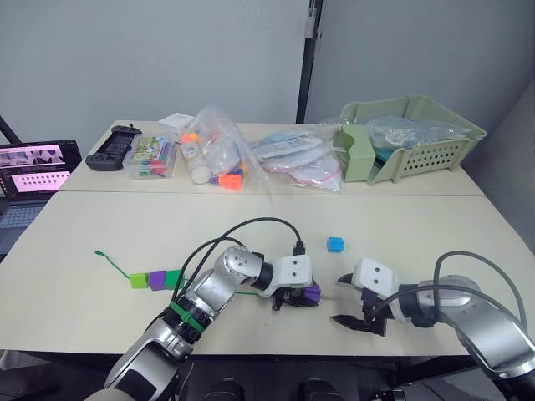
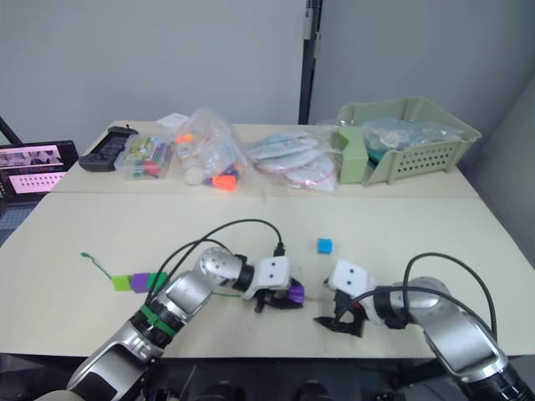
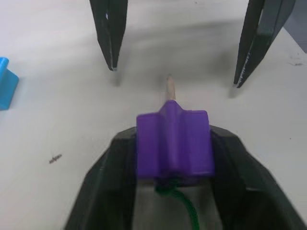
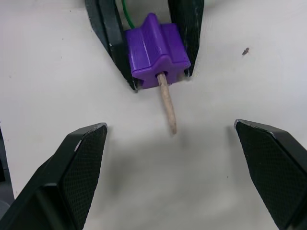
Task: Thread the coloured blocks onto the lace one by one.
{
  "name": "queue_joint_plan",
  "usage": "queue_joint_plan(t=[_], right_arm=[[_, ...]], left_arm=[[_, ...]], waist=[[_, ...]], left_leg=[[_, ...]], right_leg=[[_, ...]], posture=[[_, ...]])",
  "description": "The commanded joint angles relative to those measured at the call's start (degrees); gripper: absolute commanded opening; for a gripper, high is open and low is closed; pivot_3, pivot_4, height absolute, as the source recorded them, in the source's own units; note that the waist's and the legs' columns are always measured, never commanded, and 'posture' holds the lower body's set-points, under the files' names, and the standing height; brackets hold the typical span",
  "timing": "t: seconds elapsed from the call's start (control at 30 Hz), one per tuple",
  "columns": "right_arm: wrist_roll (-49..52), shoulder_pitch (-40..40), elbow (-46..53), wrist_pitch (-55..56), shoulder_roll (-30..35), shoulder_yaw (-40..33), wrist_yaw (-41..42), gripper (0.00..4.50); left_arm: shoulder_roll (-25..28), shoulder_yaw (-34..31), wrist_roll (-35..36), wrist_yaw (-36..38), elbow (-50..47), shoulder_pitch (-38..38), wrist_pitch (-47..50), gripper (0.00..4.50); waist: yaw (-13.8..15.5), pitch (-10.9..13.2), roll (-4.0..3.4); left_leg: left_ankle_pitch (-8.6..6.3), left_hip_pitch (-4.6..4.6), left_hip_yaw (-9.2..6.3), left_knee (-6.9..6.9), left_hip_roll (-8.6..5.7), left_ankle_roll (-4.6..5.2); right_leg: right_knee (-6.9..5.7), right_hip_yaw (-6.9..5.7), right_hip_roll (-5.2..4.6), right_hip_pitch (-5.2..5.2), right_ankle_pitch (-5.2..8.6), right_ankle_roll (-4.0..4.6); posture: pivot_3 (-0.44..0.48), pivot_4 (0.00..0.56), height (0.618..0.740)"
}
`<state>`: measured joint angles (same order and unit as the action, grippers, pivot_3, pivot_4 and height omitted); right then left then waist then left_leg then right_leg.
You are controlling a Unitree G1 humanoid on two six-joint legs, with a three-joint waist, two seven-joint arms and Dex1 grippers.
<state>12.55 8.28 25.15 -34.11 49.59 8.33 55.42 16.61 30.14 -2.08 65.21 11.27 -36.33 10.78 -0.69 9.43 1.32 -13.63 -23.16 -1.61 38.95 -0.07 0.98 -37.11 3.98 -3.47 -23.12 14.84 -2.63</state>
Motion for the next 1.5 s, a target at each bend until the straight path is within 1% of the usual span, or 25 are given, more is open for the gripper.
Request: queue_joint_plan(t=[0.03,0.13,0.3,0.33,0.43,0.5,0.83,0.9,0.97,1.07,1.13,1.23,1.3,1.37,1.43,1.5], right_arm=[[-0.1,1.7,-0.3,0.5,-1.0,0.7,-0.4,4.5],[-0.7,2.7,-1.2,0.7,-1.7,1.9,-0.7,3.7],[-2.5,4.1,-3.8,1.9,-2.4,3.9,-1.2,1.93],[-2.6,4.2,-4.1,2.1,-2.5,4.0,-1.2,1.66],[-2.6,4.4,-4.0,2.1,-2.6,4.0,-1.0,0.6],[-2.6,4.5,-3.6,1.9,-2.6,4.0,-0.9,0.0],[-2.8,4.5,-3.5,2.3,-2.0,4.0,-0.1,0.0],[-2.9,4.4,-3.8,2.6,-1.7,3.9,0.1,0.0],[-3.0,4.1,-4.0,3.1,-1.3,3.6,0.4,0.0],[-2.9,4.1,-4.2,3.8,-0.8,3.4,0.9,0.0],[-2.7,4.2,-4.1,4.3,-0.6,3.3,1.2,0.0],[-2.5,4.2,-4.1,4.9,-0.3,3.3,1.5,0.0],[-2.6,4.3,-4.5,5.9,-0.1,3.3,2.1,0.0],[-2.6,4.4,-4.9,6.7,0.1,3.3,2.5,0.0],[-2.7,4.4,-5.0,7.3,0.2,3.5,2.9,0.0],[-2.8,4.4,-5.2,7.7,0.3,3.6,3.2,0.0]], left_arm=[[0.4,0.2,0.0,0.9,-1.0,-0.2,-0.6,1.37],[0.5,0.2,0.1,1.1,-1.3,-0.1,-0.6,1.37],[0.6,0.2,0.2,1.4,-1.3,-0.1,-0.6,1.37],[0.6,0.2,0.2,1.5,-1.4,-0.1,-0.6,1.37],[0.8,0.3,0.2,1.6,-1.8,0.0,-0.3,1.37],[0.9,0.3,0.3,1.7,-2.0,0.1,-0.1,1.37],[1.4,0.1,0.2,1.9,-1.7,0.0,-0.2,1.37],[2.4,-0.3,0.6,2.5,-2.4,0.4,-0.3,1.37],[4.7,-1.4,1.0,3.3,-3.7,1.2,0.1,1.37],[9.2,-3.9,2.2,4.6,-5.4,2.7,0.7,1.37],[14.2,-6.4,3.7,6.5,-7.3,4.8,0.8,1.37],[18.8,-8.3,5.1,8.0,-8.9,6.7,0.6,1.37],[26.5,-12.2,6.4,11.7,-7.0,9.1,-0.9,1.37],[32.3,-14.3,6.6,14.4,-3.6,10.5,-4.2,1.37],[35.7,-15.1,6.3,15.9,0.4,10.7,-7.6,1.37],[38.1,-15.6,5.7,17.2,4.0,10.6,-10.3,1.37]], waist=[[0.0,0.0,0.0],[0.0,0.0,0.0],[0.0,0.0,0.0],[0.0,0.0,0.0],[0.0,0.0,0.0],[0.0,0.0,0.0],[0.0,0.0,-0.01],[0.0,0.0,-0.01],[-0.1,0.0,-0.01],[-0.3,0.0,-0.02],[-0.5,0.0,-0.02],[-0.5,0.0,-0.02],[-0.6,0.0,-0.02],[-1.0,0.0,-0.01],[-1.1,0.0,-0.02],[-1.0,0.0,-0.03]], left_leg=[[0.0,0.0,0.0,0.0,0.0,0.0],[0.0,0.0,0.0,0.0,0.0,0.0],[0.0,0.0,0.0,0.0,0.0,0.0],[0.0,0.0,0.0,0.0,0.0,0.0],[0.0,0.02,0.0,0.0,0.0,0.0],[0.0,0.01,0.0,0.0,0.0,0.0],[0.0,0.02,-0.02,0.0,0.01,0.0],[0.0,0.01,-0.02,0.0,0.0,0.0],[0.0,0.02,-0.02,0.0,0.01,0.0],[0.0,0.04,-0.05,-0.02,0.04,0.0],[0.0,0.07,-0.06,-0.04,0.07,0.0],[0.0,0.13,-0.05,-0.09,0.11,0.0],[0.0,0.13,-0.04,-0.09,0.11,0.0],[-0.01,0.19,0.0,-0.12,0.17,0.0],[0.0,0.3,0.04,-0.22,0.22,0.0],[0.0,0.32,0.06,-0.21,0.23,0.0]], right_leg=[[0.0,0.0,0.0,0.0,0.0,0.0],[0.0,0.0,0.0,0.0,0.0,0.0],[0.0,0.0,0.0,0.0,0.0,0.0],[0.0,0.0,0.0,0.0,0.0,0.0],[-0.01,0.0,0.01,0.0,0.0,0.0],[-0.01,0.0,0.0,0.0,0.0,0.0],[-0.01,0.0,0.0,0.0,0.0,0.0],[-0.02,0.0,0.0,0.0,0.0,0.0],[-0.02,0.0,0.0,0.0,0.0,0.0],[-0.03,0.0,0.02,-0.02,0.0,0.01],[-0.04,0.01,0.02,-0.02,0.0,0.01],[-0.05,0.0,0.03,-0.02,-0.01,0.01],[-0.05,0.0,0.03,-0.02,-0.01,0.01],[-0.04,0.01,0.04,-0.02,-0.01,0.02],[-0.04,-0.01,0.05,-0.01,-0.02,0.07],[-0.04,-0.02,0.06,0.01,-0.02,0.09]], posture=[[0.0,0.15,0.74],[0.0,0.15,0.74],[0.0,0.15,0.74],[0.0,0.15,0.74],[0.0,0.15,0.74],[0.0,0.15,0.74],[0.0,0.15,0.74],[0.0,0.15,0.74],[0.0,0.15,0.74],[0.0,0.15,0.74],[0.0,0.15,0.74],[0.0,0.15,0.74],[0.0,0.15,0.74],[0.0,0.15,0.74],[0.0,0.15,0.74],[0.0,0.15,0.74]])
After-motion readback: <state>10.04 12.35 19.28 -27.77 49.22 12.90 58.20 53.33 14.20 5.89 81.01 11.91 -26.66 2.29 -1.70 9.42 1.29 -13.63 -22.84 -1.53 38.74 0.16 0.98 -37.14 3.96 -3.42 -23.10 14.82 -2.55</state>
